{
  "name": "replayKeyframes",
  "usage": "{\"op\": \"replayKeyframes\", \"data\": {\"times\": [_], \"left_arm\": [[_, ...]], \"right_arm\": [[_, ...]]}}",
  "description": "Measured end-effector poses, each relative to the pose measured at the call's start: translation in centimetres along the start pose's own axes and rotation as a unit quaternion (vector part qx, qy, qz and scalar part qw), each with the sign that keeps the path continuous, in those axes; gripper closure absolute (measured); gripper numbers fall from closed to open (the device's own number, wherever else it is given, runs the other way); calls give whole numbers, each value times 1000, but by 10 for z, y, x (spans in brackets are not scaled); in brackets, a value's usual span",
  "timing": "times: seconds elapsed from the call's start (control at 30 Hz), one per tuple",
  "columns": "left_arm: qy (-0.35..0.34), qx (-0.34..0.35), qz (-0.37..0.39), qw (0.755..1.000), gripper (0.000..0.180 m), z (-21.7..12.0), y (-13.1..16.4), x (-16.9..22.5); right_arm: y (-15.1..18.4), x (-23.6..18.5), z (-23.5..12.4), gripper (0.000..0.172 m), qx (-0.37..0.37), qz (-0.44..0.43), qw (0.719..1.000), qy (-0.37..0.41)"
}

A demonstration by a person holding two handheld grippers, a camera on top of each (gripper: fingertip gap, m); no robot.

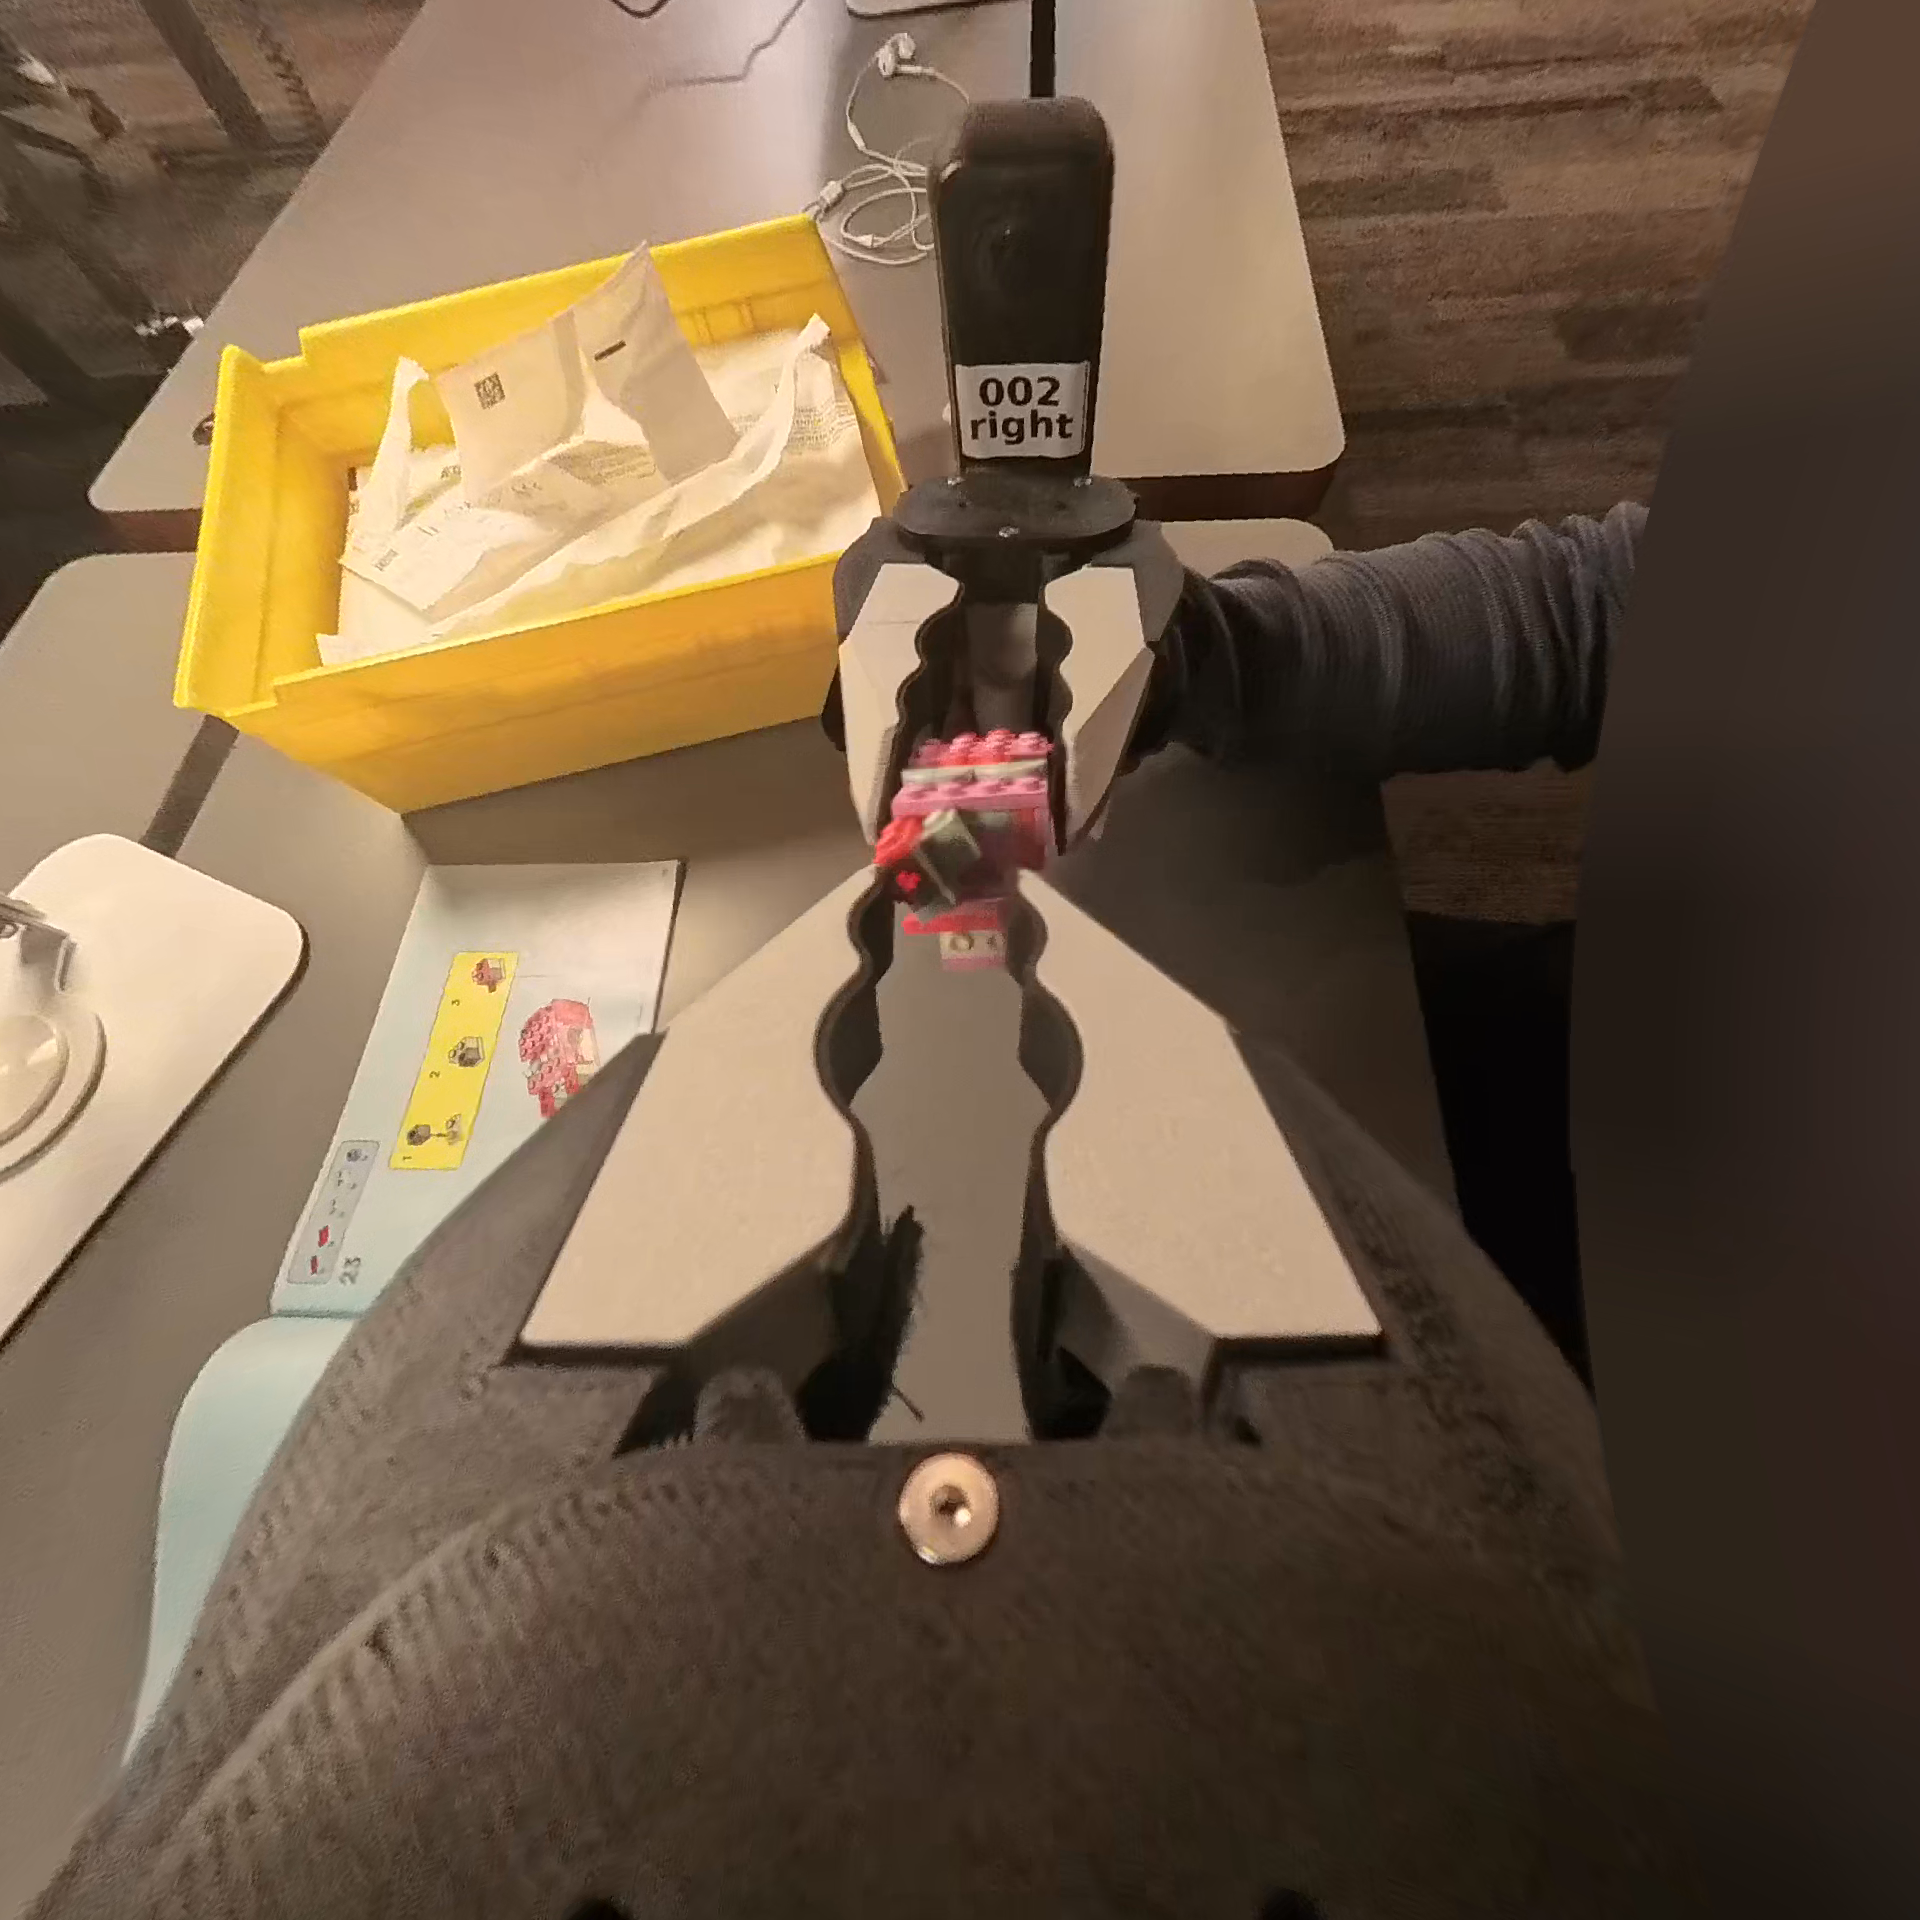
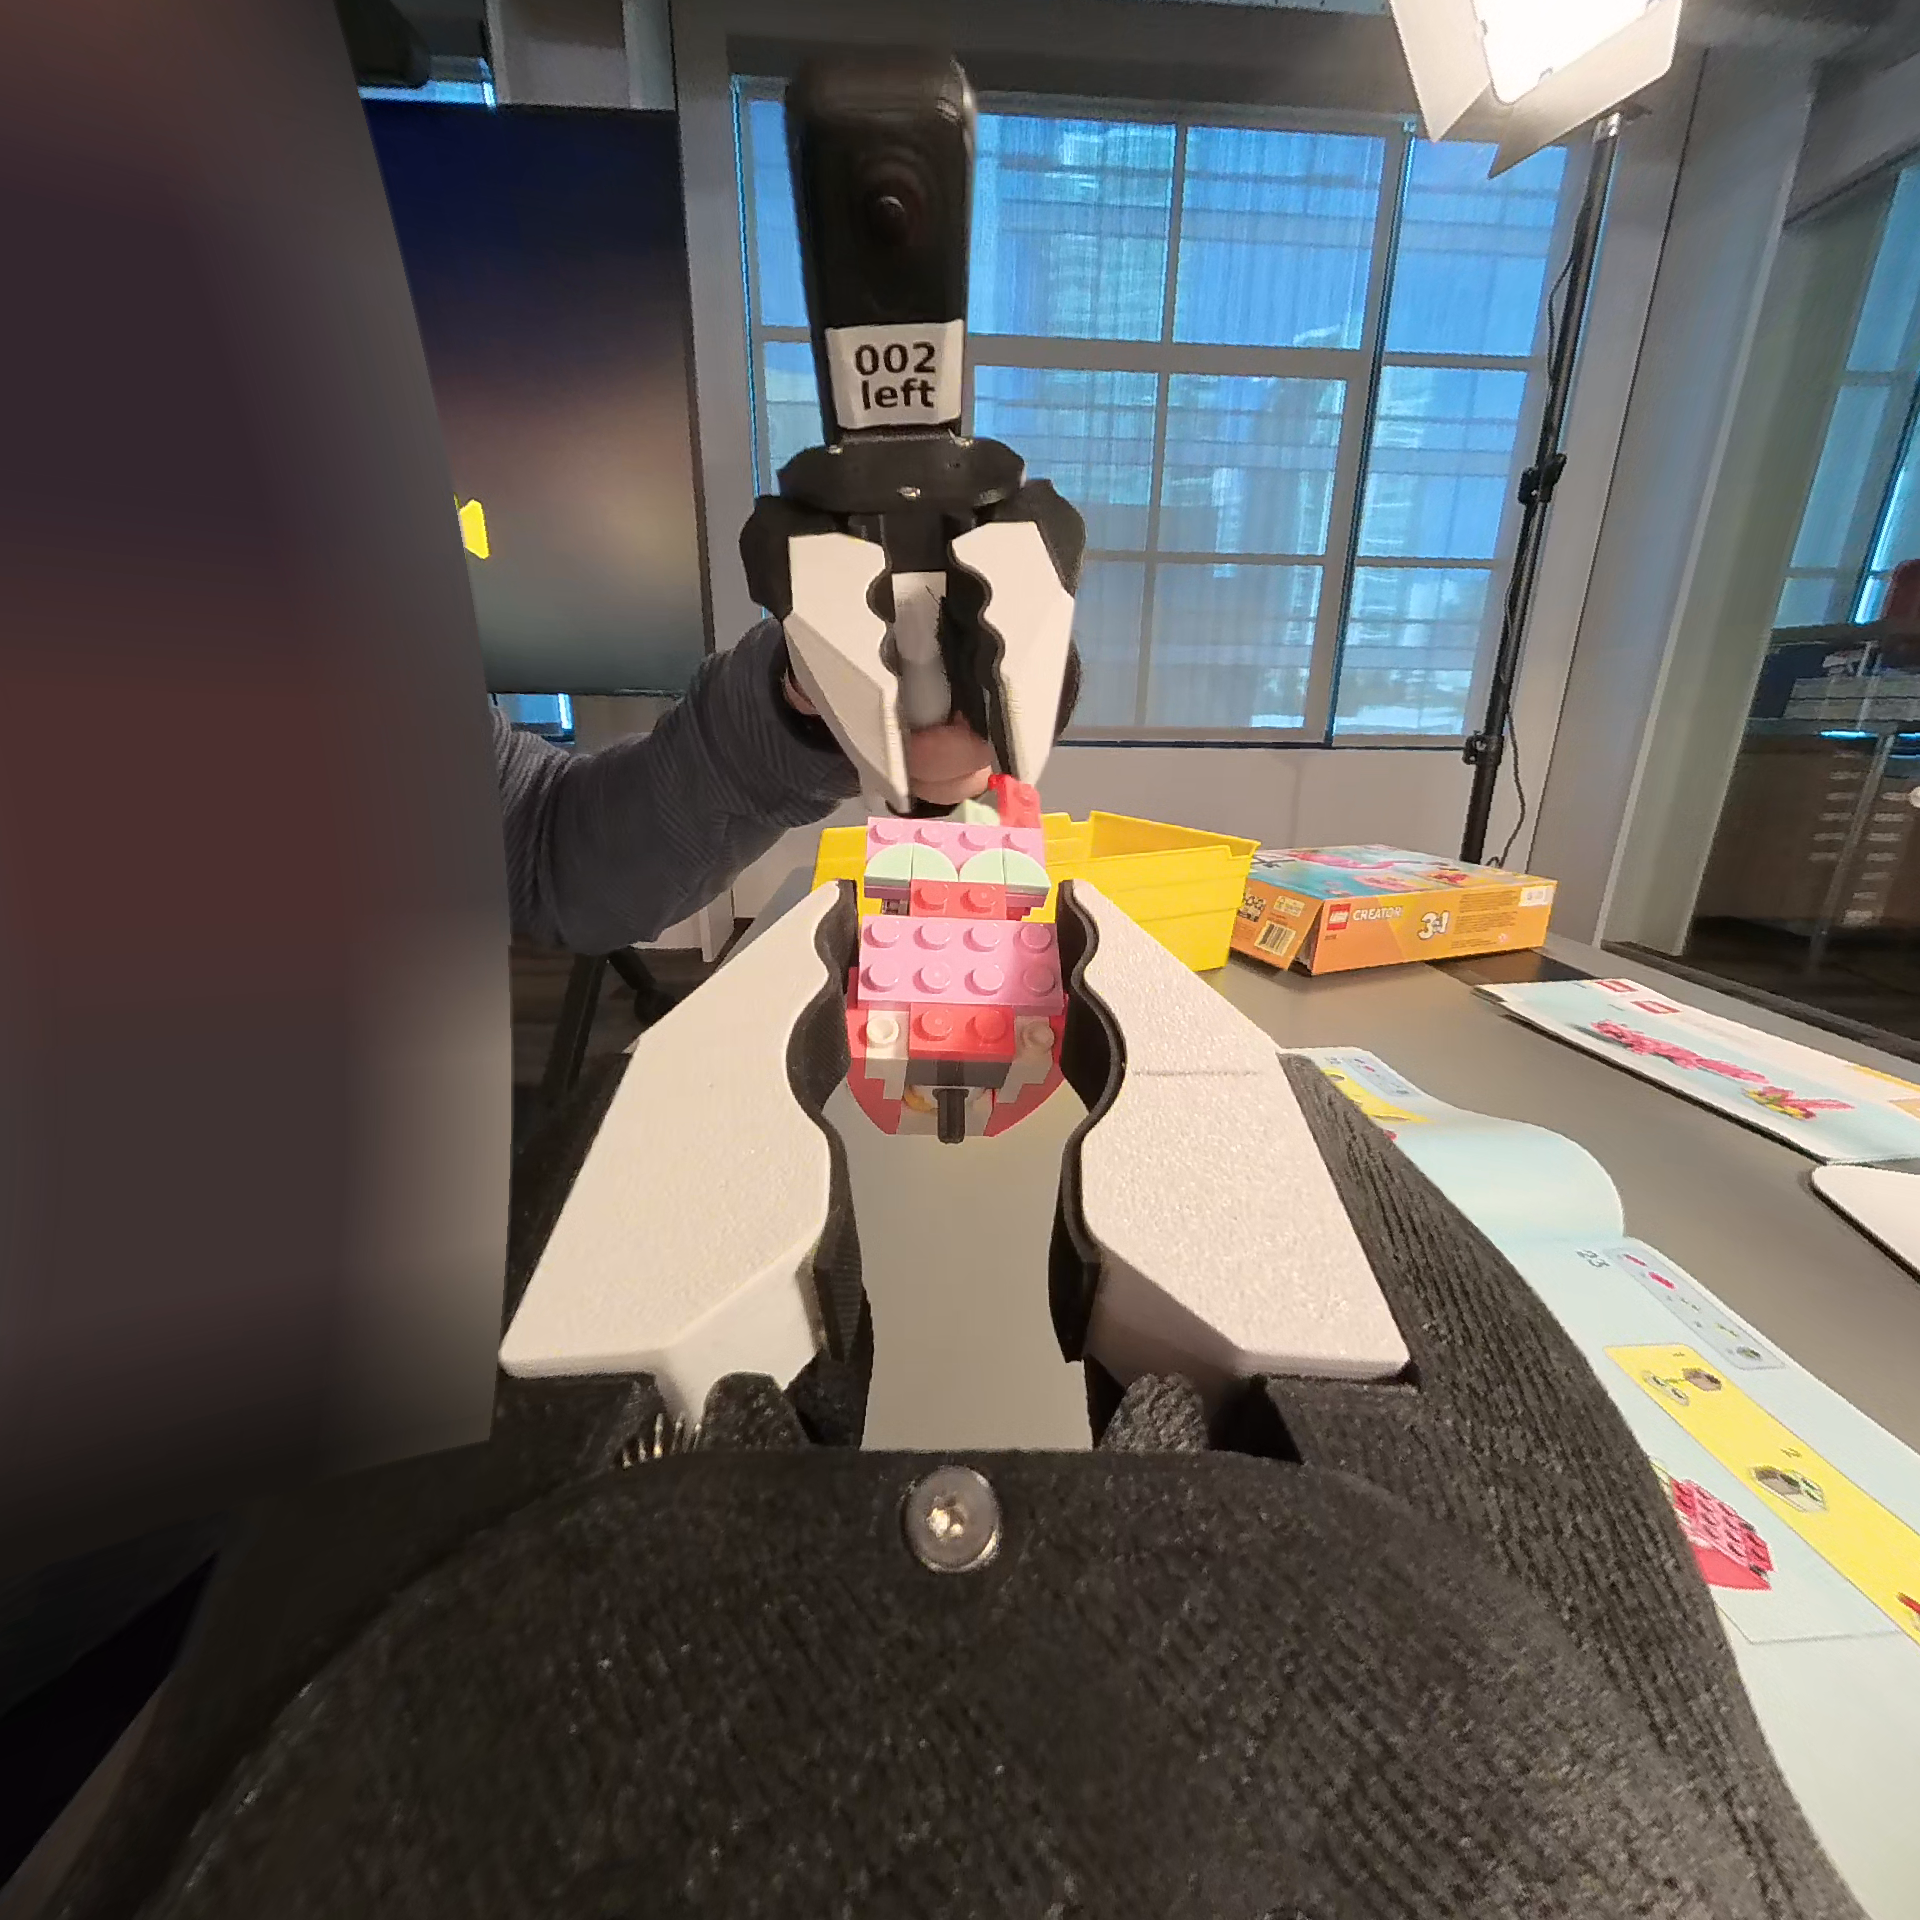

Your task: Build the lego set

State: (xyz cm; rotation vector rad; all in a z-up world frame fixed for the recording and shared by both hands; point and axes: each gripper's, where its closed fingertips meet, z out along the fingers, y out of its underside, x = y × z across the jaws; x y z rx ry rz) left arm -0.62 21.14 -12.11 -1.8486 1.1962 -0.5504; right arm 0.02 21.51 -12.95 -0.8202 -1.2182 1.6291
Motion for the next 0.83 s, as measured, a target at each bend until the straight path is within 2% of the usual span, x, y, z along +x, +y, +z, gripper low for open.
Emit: {"op": "replayKeyframes", "data": {"times": [0.13,0.23,0.37,0.53,0.6,0.7,0.8,0.83], "left_arm": [[-1,-1,32,999,165,0,-1,4],[21,-2,69,997,159,0,-1,14],[-15,-36,115,993,154,4,8,9],[-20,-43,117,992,154,6,9,9],[-13,-35,114,993,146,5,7,10],[-18,-20,141,990,124,4,4,13],[-70,-8,229,971,91,4,4,8],[-90,-6,276,957,87,4,5,7]], "right_arm": [[0,0,0,135,0,3,1000,-2],[0,-1,0,135,1,7,1000,-5],[-1,-1,0,135,2,11,1000,-7],[-2,-1,-1,135,5,14,1000,-7],[-1,-1,0,135,3,15,1000,-8],[-1,-2,0,135,4,23,1000,-13],[0,-3,1,135,2,35,999,-21],[0,-4,1,135,1,40,999,-24]]}}
